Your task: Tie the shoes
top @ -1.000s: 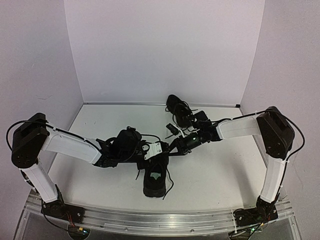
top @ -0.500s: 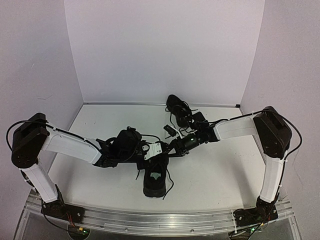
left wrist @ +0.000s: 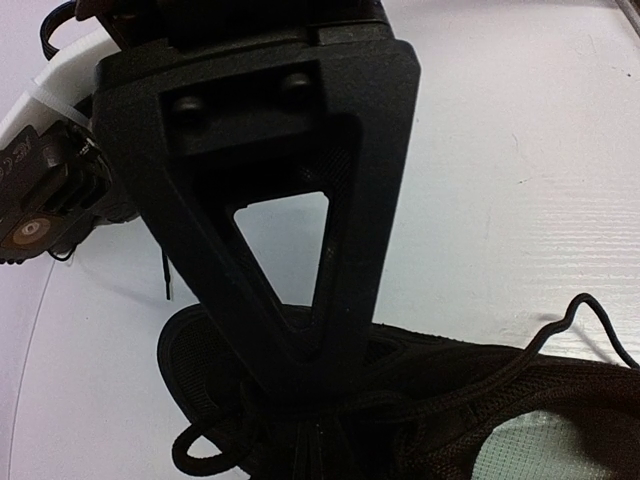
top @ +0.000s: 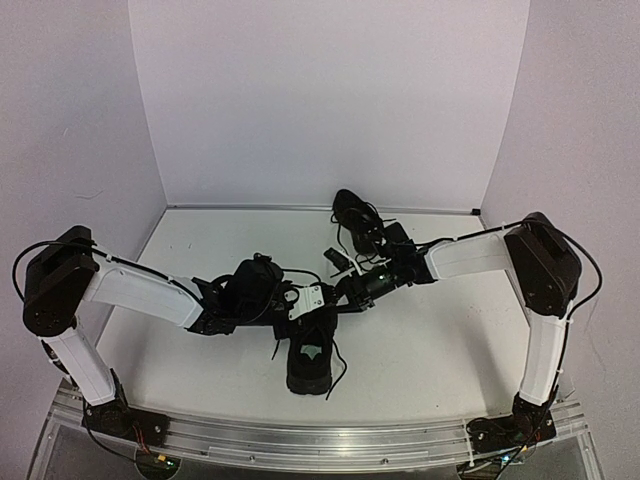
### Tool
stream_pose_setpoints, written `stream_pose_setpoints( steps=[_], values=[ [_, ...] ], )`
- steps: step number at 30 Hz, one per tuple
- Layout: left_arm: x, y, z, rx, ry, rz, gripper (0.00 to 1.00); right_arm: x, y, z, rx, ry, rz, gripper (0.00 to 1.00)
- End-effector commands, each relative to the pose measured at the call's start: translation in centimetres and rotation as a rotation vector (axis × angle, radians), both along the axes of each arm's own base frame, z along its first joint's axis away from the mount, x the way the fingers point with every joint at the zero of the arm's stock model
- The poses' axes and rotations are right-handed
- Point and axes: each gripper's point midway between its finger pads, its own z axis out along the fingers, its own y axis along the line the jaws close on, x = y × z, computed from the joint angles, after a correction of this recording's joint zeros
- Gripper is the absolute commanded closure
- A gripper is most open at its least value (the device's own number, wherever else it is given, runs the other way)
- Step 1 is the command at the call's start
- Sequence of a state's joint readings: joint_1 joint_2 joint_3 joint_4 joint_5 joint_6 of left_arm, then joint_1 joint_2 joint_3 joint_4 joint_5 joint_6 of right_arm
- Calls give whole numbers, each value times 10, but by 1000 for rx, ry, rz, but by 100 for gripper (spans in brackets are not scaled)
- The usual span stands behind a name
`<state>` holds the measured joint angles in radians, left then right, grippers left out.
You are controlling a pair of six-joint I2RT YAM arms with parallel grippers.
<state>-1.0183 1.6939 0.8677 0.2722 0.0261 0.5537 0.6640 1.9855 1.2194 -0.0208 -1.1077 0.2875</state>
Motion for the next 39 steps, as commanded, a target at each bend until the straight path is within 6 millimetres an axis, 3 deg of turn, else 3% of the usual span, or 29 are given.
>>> stream_pose_setpoints(
  steps=[1, 9, 19, 23, 31, 39],
  values=[
    [1, -5, 11, -27, -24, -19, 100, 3, 10, 9, 53, -15, 21, 67],
    [1, -7, 13, -32, -30, -21, 100, 0, 13, 3, 52, 5, 29, 71],
    [3, -7, 14, -32, -38, -16, 100, -3, 12, 8, 62, 2, 39, 98],
    [3, -3, 14, -18, -44, -9, 100, -2, 12, 12, 66, -14, 36, 100],
    [-1, 17, 25, 33, -46, 22, 85, 1, 12, 25, 77, -62, 23, 100],
    [-3, 43, 50, 3, -13, 54, 68, 2, 11, 34, 87, -95, 22, 100]
  ],
)
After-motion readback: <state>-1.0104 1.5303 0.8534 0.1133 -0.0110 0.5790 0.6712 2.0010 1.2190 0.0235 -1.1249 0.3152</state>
